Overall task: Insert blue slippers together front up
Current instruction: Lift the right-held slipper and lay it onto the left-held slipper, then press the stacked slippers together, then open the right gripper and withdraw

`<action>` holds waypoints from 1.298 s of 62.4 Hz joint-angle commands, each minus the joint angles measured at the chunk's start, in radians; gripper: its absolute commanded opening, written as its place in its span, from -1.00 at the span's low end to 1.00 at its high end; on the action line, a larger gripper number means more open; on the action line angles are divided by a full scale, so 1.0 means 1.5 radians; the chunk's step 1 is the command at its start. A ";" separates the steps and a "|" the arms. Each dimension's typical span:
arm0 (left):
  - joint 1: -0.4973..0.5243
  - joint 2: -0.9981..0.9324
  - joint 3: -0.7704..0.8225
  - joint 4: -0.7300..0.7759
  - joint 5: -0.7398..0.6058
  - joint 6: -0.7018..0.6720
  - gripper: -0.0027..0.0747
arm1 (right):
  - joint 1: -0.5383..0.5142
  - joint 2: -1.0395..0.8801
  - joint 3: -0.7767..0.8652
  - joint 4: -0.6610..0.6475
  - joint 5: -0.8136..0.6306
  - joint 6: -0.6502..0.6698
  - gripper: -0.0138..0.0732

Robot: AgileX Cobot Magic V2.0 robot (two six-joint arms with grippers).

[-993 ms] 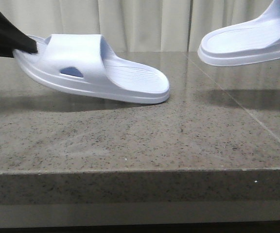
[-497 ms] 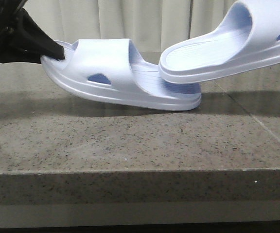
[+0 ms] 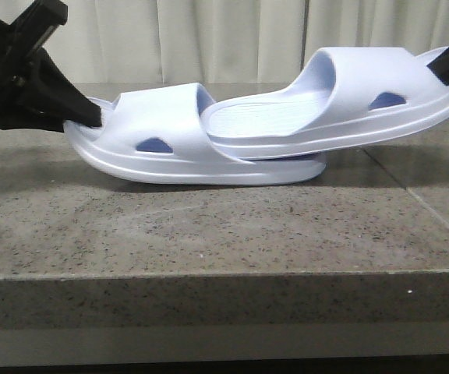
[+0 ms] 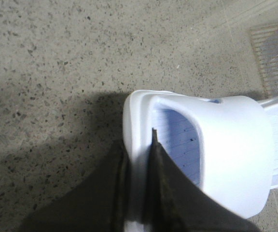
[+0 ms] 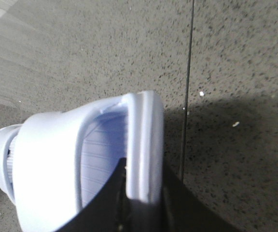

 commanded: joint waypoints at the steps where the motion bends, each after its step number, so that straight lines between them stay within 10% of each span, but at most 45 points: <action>1: -0.008 -0.010 -0.017 -0.018 0.034 -0.002 -0.98 | 0.030 -0.004 -0.013 0.031 -0.003 -0.011 -0.84; 34: -0.009 0.004 -0.017 -0.037 0.041 0.000 -0.98 | 0.281 0.065 -0.018 0.134 -0.122 -0.066 -0.84; 81: -0.009 0.004 -0.017 -0.040 0.052 0.004 -0.98 | 0.292 0.071 -0.017 0.200 -0.043 -0.144 -0.84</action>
